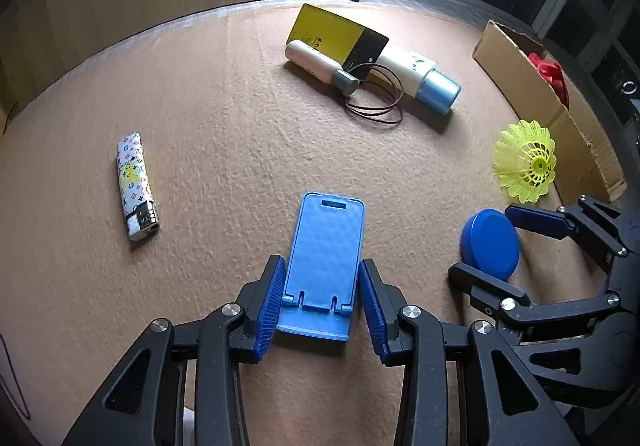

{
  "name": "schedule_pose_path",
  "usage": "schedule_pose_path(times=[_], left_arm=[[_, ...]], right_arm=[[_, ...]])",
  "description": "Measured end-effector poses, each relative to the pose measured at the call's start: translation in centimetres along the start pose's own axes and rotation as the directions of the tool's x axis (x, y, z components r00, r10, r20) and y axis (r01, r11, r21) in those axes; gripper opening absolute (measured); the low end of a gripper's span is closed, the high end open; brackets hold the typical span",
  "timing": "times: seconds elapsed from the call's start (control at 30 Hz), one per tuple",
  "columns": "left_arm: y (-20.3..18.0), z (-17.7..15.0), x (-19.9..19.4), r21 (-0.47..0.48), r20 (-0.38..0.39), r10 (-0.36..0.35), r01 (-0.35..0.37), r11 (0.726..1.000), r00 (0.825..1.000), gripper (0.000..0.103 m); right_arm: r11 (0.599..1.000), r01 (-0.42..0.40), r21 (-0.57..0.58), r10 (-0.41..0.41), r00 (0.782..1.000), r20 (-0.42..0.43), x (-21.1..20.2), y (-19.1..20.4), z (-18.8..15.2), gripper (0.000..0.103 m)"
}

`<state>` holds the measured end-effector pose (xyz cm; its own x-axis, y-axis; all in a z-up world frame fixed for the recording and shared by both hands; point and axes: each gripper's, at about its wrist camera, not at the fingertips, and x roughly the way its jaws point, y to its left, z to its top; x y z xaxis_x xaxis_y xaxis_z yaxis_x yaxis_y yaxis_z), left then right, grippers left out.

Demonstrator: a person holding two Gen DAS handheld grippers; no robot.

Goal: Organize objects
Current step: 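Lift the blue phone stand with the left tool while the right tool grasps the blue lid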

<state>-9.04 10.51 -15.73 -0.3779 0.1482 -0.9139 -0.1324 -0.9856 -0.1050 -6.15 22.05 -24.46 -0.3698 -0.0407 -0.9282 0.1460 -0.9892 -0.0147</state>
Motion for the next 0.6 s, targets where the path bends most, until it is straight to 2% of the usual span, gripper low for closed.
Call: schedule_pose_path(times=[0.1,0.17,0.6], left_arm=[[0.2,-0.2,-0.1,-0.013,0.001,-0.010,0.010,1.000,1.000,0.041],[0.5,-0.3,-0.2,-0.026,0.001,-0.019,0.019,0.999,1.000,0.041],[1.4,-0.9,-1.8,-0.071,0.015,-0.054,0.055,0.996,0.998,0.040]], right_arm=[[1.000,-0.006,-0.004,0.006,1.000,0.005,0.0,-0.1,0.0,0.059],[1.000,-0.011,-0.014,0.011,1.000,0.012,-0.2,0.0,0.1,0.046],[0.998,-0.057,0.021,0.056,0.998,0.040,-2.0,-1.2,-0.4,0.046]])
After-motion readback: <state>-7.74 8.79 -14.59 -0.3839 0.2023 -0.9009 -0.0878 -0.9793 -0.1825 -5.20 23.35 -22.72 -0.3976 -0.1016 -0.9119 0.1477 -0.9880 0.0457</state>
